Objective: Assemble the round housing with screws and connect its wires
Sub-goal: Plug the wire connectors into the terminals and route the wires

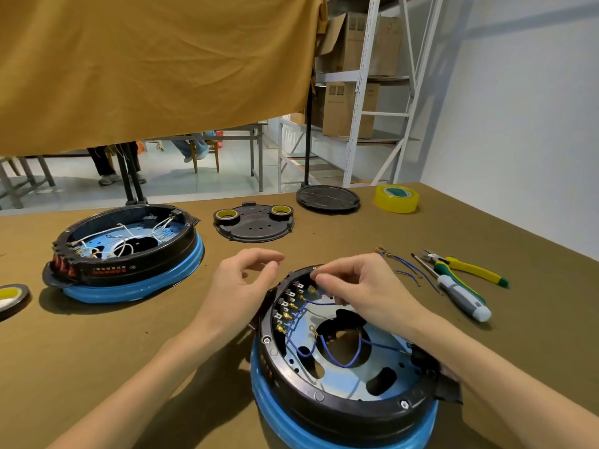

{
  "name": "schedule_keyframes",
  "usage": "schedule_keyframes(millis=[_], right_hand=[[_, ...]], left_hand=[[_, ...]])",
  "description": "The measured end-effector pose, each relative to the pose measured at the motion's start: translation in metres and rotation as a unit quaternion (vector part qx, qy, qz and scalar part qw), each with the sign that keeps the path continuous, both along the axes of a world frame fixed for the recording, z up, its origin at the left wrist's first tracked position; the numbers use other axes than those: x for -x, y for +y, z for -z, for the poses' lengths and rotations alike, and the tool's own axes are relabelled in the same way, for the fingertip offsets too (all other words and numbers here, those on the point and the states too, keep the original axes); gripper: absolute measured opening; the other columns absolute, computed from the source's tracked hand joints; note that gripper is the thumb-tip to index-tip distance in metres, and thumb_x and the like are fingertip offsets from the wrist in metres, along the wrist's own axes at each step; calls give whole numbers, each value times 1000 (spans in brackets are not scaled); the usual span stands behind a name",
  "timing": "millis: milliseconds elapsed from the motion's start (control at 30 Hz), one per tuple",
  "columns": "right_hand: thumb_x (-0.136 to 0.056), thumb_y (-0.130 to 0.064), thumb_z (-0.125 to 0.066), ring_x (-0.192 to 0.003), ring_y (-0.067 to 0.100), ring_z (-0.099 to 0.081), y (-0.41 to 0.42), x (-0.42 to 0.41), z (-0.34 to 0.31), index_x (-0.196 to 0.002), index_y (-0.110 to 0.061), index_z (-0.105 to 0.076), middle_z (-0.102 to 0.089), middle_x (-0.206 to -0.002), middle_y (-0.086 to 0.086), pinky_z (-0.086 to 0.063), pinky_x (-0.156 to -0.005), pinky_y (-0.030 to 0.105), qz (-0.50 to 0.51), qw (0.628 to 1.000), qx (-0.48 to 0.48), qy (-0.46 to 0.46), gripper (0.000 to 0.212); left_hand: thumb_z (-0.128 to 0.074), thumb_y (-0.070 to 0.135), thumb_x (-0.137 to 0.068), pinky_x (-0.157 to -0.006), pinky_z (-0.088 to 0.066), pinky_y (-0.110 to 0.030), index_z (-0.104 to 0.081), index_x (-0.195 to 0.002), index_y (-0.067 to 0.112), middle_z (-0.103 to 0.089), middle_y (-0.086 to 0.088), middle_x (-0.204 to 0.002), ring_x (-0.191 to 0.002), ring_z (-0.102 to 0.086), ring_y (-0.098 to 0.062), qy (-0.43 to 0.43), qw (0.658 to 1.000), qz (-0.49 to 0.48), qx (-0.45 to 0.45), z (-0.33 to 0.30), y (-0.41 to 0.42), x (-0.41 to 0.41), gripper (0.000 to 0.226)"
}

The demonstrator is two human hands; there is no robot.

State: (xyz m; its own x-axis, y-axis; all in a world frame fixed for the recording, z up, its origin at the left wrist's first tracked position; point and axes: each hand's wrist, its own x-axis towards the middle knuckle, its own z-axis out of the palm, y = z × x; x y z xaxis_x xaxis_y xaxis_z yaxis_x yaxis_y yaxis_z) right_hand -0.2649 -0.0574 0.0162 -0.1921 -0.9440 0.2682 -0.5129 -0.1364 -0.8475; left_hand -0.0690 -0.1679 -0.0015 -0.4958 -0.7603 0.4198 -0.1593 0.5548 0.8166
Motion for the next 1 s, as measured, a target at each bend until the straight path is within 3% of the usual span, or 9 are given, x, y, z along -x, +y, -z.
schedule_keyframes(millis=[67,167,333,500,633,733,867,1000], right_hand=[[-93,-15,-76,-62,7,-65,-4,0,1,-98,-11,-82,-78,-76,1,-57,-64,26,2,997,-53,54,10],[-88,-22,-82,-61,13,-70,-11,1,-2,-88,-12,-82,-77,-72,1,-60,-65,31,21,993,-83,86,10],[-91,-24,-78,-52,3,-63,-21,-1,-6,-81,-15,-83,-75,-65,-5,-50,-54,18,24,983,-104,151,14],[-92,-27,-76,-56,6,-61,-20,-4,3,-85,-19,-85,-75,-66,-3,-51,-55,31,38,982,-66,173,14],[-91,-26,-76,-55,1,-61,-17,-4,8,-87,-21,-85,-74,-66,-10,-44,-51,18,38,985,-38,163,10],[-92,-25,-76,-57,5,-63,-16,-5,10,-89,-21,-85,-74,-66,-7,-46,-51,21,40,982,-35,179,10],[-92,-26,-76,-65,12,-69,-16,-6,10,-90,-21,-85,-76,-70,-8,-56,-61,35,34,982,-29,184,11],[-93,-27,-75,-68,10,-69,-17,-8,9,-90,-22,-85,-76,-72,-9,-56,-66,36,32,980,-23,195,12]], left_hand=[[-59,26,-103,-90,-54,-22,-70,-121,29,-71,18,-113,-104,-63,6,-26,999,10,-42,8,-4,1,22],[-57,25,-105,-79,-55,-18,-73,-115,30,-77,11,-105,-98,-70,-1,-15,990,55,-130,16,-5,4,20],[-57,21,-104,-70,-57,-17,-81,-107,26,-81,2,-100,-93,-77,-13,66,968,96,-220,19,1,4,24],[-59,25,-103,-74,-58,-20,-84,-97,36,-80,7,-106,-97,-76,-12,78,965,108,-224,18,3,3,28],[-60,26,-102,-71,-57,-16,-83,-93,41,-80,11,-103,-93,-76,-8,85,967,111,-214,16,4,3,29],[-60,26,-102,-68,-55,-14,-83,-91,42,-80,12,-100,-90,-76,-7,83,968,114,-207,14,5,3,30],[-59,26,-104,-69,-55,-13,-84,-88,38,-79,16,-102,-92,-75,-4,56,972,112,-197,14,2,3,32],[-55,32,-105,-71,-56,-13,-84,-94,25,-80,15,-97,-90,-75,-5,3,980,108,-166,14,-3,0,32]])
